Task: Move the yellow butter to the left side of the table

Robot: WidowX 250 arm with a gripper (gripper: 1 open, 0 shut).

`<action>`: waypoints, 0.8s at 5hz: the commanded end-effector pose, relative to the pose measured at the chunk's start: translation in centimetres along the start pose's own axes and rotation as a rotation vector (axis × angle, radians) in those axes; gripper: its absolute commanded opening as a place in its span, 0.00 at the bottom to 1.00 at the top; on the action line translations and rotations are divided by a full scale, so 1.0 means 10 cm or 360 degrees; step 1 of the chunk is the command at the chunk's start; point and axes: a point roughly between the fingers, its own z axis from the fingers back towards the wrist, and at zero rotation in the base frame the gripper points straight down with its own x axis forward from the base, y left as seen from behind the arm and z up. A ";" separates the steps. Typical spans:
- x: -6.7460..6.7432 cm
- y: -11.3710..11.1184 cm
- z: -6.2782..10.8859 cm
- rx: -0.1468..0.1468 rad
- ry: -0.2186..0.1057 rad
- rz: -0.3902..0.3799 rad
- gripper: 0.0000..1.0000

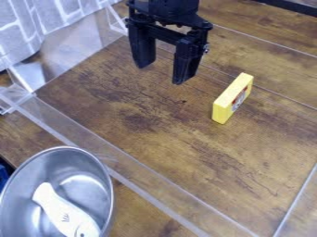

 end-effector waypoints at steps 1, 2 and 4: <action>0.17 -0.02 -0.06 0.0003 0.0015 -0.0004 1.00; 0.45 -0.08 -0.15 0.0011 0.0022 -0.0013 1.00; 0.84 -0.41 -0.31 0.0027 0.0026 -0.0066 1.00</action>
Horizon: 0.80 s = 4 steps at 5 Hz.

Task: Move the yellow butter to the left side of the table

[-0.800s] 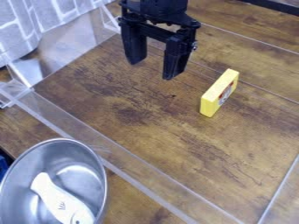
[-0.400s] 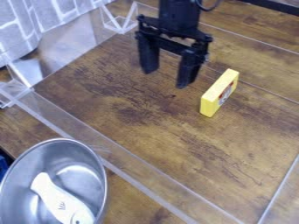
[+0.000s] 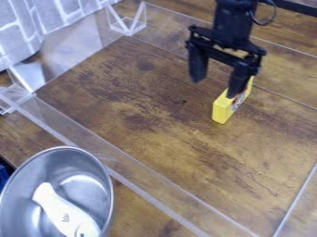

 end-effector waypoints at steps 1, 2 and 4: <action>0.20 -0.13 0.15 0.0017 -0.0108 -0.0030 1.00; 0.34 -0.14 0.00 0.0053 -0.0069 -0.0026 1.00; 0.57 -0.13 -0.24 0.0118 0.0030 -0.0010 1.00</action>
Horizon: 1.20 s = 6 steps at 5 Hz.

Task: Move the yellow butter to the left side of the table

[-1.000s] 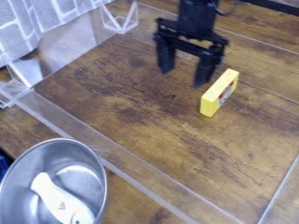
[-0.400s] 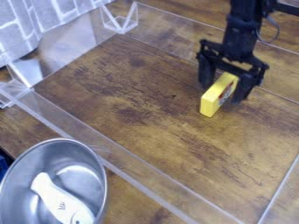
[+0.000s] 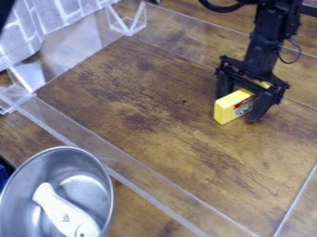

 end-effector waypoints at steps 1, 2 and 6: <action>0.07 -0.03 0.13 0.0016 -0.0052 -0.0006 1.00; 0.11 0.00 0.08 0.0021 -0.0006 0.0007 0.00; 0.17 0.13 -0.02 0.0026 0.0061 0.0048 0.00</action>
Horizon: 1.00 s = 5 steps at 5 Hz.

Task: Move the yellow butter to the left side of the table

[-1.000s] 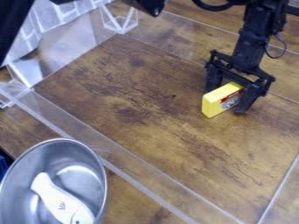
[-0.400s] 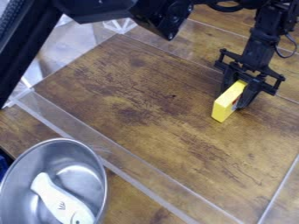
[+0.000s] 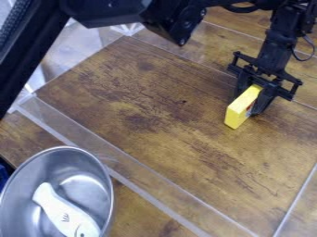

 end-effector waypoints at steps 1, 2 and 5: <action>0.02 0.20 -0.04 0.0002 0.0013 0.0063 0.00; 0.01 0.23 -0.05 0.0001 0.0027 0.0072 0.00; 0.00 0.33 -0.07 0.0001 0.0076 0.0100 0.00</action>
